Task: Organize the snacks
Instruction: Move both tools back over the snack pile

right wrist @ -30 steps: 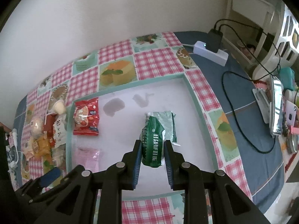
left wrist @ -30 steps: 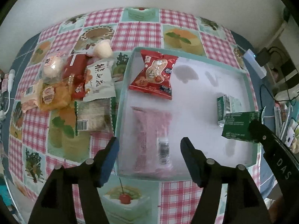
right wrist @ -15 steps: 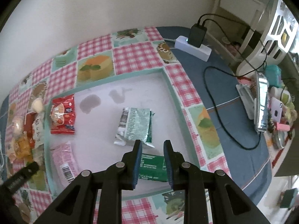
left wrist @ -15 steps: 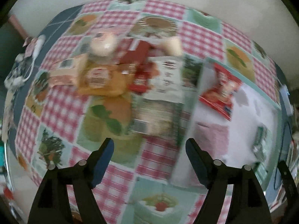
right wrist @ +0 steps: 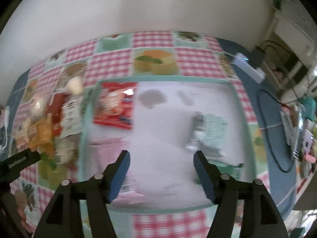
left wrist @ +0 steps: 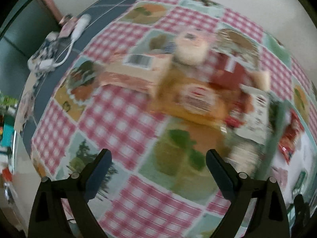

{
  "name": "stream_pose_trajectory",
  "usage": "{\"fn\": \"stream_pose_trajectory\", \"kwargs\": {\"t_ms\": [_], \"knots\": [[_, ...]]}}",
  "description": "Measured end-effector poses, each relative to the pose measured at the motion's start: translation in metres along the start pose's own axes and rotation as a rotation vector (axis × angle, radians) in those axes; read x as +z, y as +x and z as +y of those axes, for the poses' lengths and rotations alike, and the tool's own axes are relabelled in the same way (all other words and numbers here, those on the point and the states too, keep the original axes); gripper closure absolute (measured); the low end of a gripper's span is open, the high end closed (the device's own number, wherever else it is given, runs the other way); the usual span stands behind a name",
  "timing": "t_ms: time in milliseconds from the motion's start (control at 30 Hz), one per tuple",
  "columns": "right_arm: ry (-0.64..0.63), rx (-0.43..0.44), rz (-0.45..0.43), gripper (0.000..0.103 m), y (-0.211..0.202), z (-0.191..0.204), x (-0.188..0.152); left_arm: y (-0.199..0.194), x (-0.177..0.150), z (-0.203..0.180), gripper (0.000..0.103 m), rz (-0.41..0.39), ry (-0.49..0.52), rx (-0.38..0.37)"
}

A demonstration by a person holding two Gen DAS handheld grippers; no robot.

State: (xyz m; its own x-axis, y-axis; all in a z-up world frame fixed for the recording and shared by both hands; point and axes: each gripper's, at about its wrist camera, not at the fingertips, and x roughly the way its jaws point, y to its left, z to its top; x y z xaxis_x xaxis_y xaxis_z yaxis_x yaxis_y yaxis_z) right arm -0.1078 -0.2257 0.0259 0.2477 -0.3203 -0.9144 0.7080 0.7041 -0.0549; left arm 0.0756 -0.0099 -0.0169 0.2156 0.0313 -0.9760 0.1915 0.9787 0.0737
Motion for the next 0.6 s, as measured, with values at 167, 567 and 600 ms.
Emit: {"fn": "stream_pose_trajectory", "kwargs": {"t_ms": [167, 567, 600], "knots": [[-0.03, 0.062, 0.014, 0.02, 0.008, 0.043, -0.003, 0.012, 0.012, 0.04, 0.007, 0.025, -0.088, 0.004], [-0.1, 0.18, 0.02, 0.019, 0.022, 0.115, -0.002, 0.029, 0.043, 0.103, 0.007, 0.01, -0.216, -0.053], [-0.107, 0.192, 0.023, 0.019, 0.024, 0.12, -0.001, 0.03, 0.047, 0.104, 0.007, 0.005, -0.215, -0.063]]}}
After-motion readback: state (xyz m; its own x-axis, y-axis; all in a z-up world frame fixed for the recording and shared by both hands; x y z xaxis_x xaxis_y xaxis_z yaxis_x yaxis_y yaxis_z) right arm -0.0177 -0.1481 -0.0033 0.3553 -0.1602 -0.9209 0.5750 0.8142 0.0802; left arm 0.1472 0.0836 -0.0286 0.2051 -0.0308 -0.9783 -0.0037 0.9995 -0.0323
